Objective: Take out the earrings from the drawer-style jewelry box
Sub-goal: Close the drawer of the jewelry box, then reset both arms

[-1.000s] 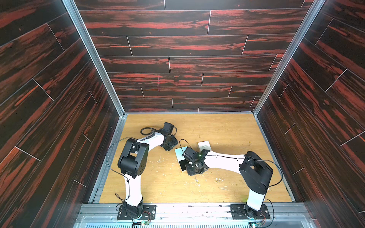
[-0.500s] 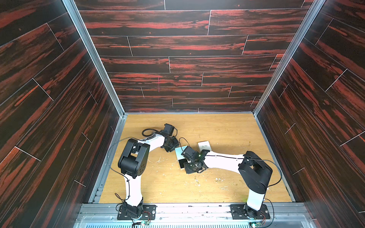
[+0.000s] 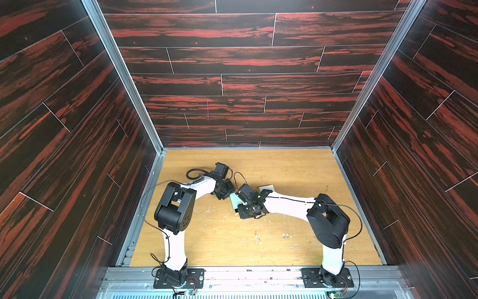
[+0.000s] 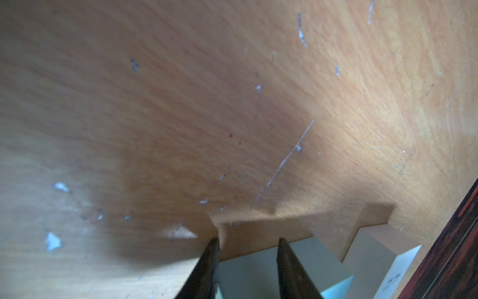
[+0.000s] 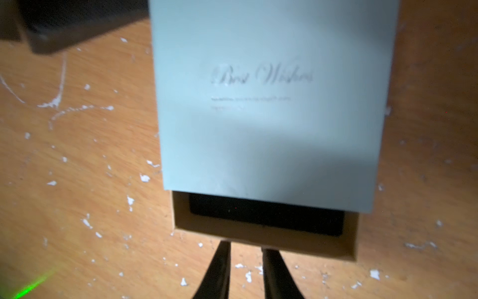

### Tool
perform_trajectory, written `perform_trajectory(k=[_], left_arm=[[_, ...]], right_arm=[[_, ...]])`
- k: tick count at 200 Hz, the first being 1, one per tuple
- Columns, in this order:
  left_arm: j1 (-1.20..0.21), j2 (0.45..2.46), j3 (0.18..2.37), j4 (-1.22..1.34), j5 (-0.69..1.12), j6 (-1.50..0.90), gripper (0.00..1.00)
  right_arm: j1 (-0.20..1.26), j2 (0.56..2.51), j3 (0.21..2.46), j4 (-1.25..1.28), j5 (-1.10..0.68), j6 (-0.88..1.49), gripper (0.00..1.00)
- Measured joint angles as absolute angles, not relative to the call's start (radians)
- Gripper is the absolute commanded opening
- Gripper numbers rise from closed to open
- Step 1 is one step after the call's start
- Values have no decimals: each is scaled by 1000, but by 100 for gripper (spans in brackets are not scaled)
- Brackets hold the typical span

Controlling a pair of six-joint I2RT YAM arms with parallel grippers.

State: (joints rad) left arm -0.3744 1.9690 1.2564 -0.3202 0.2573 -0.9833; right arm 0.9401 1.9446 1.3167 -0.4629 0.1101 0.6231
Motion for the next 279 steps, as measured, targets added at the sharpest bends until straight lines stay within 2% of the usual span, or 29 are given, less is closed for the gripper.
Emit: perform_trajectory(k=[86,120,158,202,216,218,222,225,227,230,256,279], left_arm=[[-377,1969,1256,-320,258,-984,40],[-380,1969,1261,-326,258,-981,45],[-383,1968,1292,-383,225,-966,58],[-385,1892,1328,-475,114,-948,73],[-385,1842,1328,-493,73,-947,76],[-385,1831,1327,-496,66,-947,76],[-385,1811,1323,-498,51,-949,76],[-385,1795,1321,-502,40,-950,88],[-385,1788,1319,-502,35,-950,97],[-385,1768,1313,-504,22,-951,100],[-385,1588,1244,-503,-71,-957,100],[-403,1437,1208,-516,-190,-912,100]], right_arm=[[916,1995,1389,-469,89,608,24],[916,1992,1388,-472,81,608,25],[916,1907,1335,-490,78,600,42],[900,1654,1269,-521,97,582,55],[877,1579,1258,-525,118,574,62],[871,1566,1255,-525,125,572,67],[863,1543,1249,-523,135,567,91],[854,1526,1243,-522,147,572,98],[848,1515,1238,-519,153,570,98],[841,1499,1232,-519,162,565,99],[726,1348,1159,-514,268,562,99],[644,1274,1139,-517,436,540,99]])
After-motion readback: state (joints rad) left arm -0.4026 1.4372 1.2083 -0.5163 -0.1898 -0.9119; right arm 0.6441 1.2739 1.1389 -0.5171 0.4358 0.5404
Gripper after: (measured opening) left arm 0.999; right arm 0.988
